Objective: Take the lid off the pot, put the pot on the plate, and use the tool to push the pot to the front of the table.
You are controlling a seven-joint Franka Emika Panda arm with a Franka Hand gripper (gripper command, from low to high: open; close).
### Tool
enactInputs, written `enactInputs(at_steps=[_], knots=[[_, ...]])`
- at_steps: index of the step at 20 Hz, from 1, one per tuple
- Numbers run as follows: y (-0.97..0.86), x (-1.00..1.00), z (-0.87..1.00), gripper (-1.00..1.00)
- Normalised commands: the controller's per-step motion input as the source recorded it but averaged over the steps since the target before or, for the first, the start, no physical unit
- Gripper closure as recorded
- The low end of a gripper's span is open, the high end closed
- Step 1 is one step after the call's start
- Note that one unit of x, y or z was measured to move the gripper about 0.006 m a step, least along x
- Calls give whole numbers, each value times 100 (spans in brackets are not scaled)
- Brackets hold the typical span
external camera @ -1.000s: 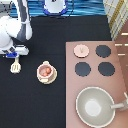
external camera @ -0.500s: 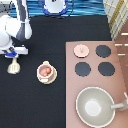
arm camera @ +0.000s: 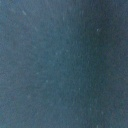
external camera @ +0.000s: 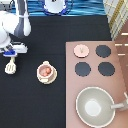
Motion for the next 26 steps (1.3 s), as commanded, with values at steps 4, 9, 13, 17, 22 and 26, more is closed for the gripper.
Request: enactInputs(at_steps=[4, 9, 13, 17, 22, 26], knots=[[55, -42, 56, 100], [59, -39, 55, 100], [72, -40, 58, 100], [84, -39, 35, 100], [94, -42, -1, 100], [88, -56, -50, 100]])
